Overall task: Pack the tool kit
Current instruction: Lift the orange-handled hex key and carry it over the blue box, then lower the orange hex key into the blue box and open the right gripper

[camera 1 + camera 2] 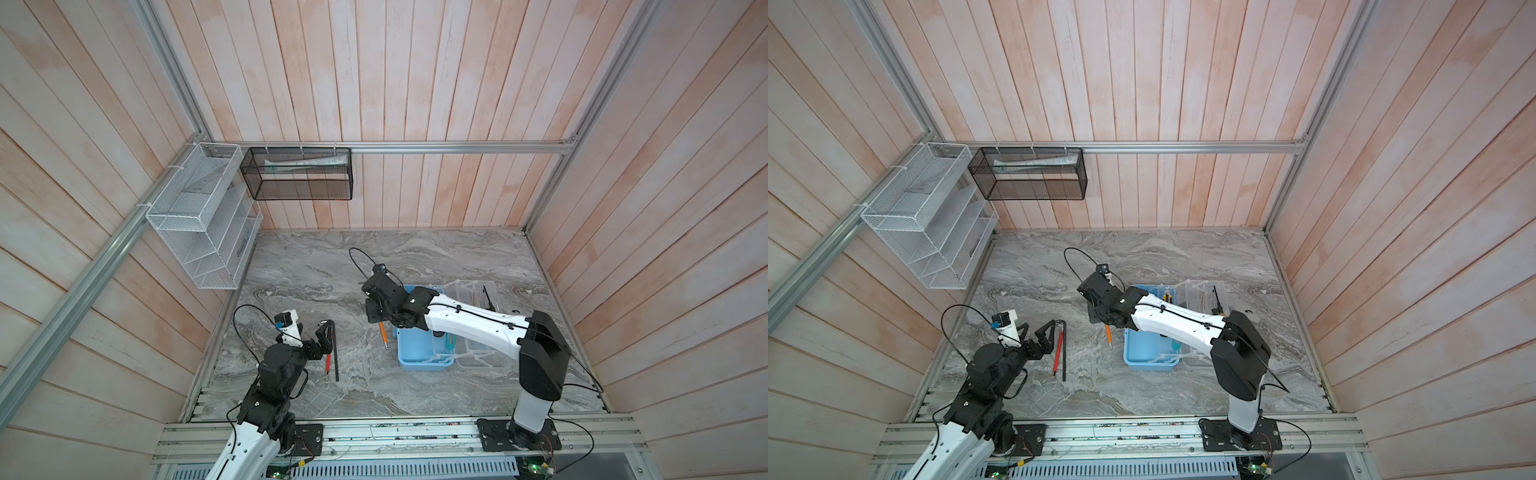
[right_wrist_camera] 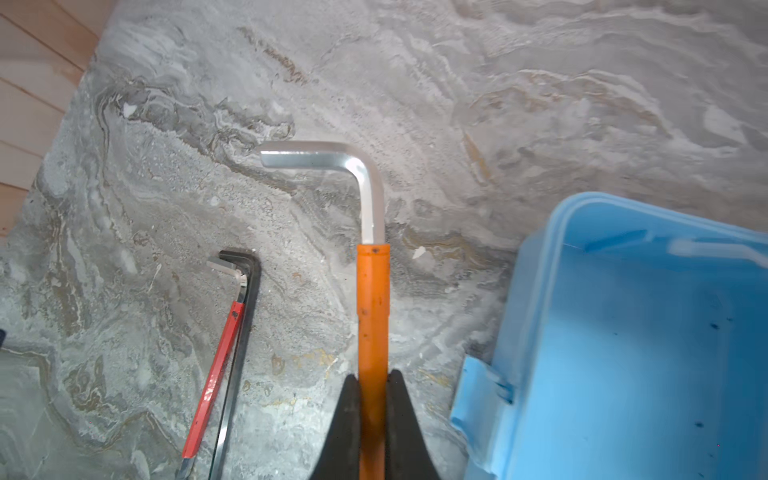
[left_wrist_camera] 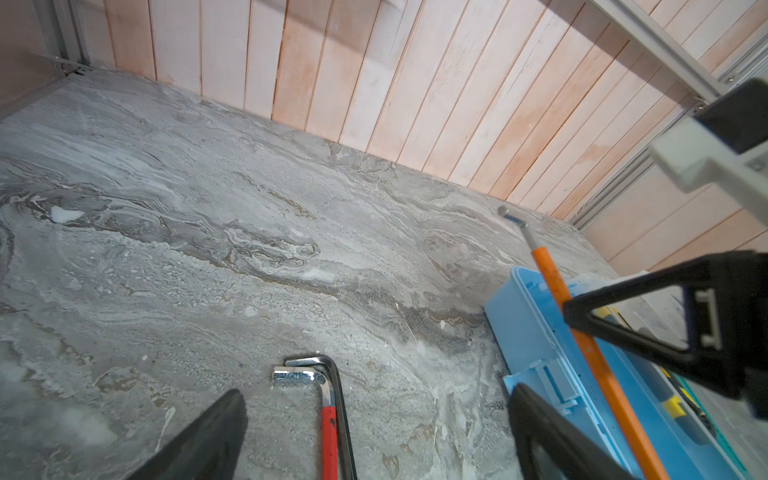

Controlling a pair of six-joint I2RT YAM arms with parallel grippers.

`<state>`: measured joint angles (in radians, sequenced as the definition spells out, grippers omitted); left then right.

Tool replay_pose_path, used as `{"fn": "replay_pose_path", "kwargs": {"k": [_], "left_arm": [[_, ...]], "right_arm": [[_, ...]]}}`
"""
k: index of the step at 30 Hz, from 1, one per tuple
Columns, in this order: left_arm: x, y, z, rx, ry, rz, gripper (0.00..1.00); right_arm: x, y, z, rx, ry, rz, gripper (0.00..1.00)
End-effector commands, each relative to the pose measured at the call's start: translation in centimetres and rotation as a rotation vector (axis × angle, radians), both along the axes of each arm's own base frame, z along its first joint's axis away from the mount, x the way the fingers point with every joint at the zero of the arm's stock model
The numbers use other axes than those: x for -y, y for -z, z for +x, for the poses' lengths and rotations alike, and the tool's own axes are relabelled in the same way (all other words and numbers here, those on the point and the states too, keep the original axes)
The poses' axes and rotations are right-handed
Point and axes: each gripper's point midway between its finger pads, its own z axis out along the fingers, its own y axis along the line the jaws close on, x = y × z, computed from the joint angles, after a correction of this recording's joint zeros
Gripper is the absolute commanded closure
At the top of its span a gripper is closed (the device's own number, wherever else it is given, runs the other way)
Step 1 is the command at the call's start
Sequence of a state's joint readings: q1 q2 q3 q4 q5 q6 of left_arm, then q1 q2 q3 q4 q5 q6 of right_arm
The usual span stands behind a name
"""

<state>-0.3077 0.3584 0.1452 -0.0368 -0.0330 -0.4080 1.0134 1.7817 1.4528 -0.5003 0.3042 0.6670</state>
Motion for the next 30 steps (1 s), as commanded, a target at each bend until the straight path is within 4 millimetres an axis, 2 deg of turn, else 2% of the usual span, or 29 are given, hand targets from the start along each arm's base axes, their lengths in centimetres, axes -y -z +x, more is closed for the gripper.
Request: {"fn": "replay_pose_path", "kwargs": {"k": [1,4,8,11,18,23,30], "left_arm": [[0.4,-0.5,0.1,0.024,0.02,-0.024,0.0],[0.5,-0.4,0.2,0.02,0.025,-0.023,0.0],[0.5,-0.3,0.2,0.015,0.026,-0.022,0.0],[0.7,-0.3,0.2,0.018,0.035,-0.021,0.0],[0.9,-0.5,0.1,0.026,0.049,-0.022,0.0],[0.9,-0.4,0.1,0.024,0.047,-0.023,0.0],[0.9,-0.5,0.1,0.026,0.048,-0.022,0.0]], "right_arm": [[4.0,-1.5,0.5,0.047,0.124,-0.024,1.0],[6.9,-1.6,0.0,0.075,0.188,-0.052,1.0],[10.2,0.2,-0.8,0.026,0.26,-0.121,1.0],[11.3,1.6,-1.5,-0.004,0.286,-0.157,1.0],[11.7,4.2,-1.1,-0.042,0.305,-0.16,1.0],[11.3,6.4,-0.3,-0.074,0.292,-0.193,1.0],[11.2,8.4,1.4,-0.095,0.29,-0.217,1.0]]}}
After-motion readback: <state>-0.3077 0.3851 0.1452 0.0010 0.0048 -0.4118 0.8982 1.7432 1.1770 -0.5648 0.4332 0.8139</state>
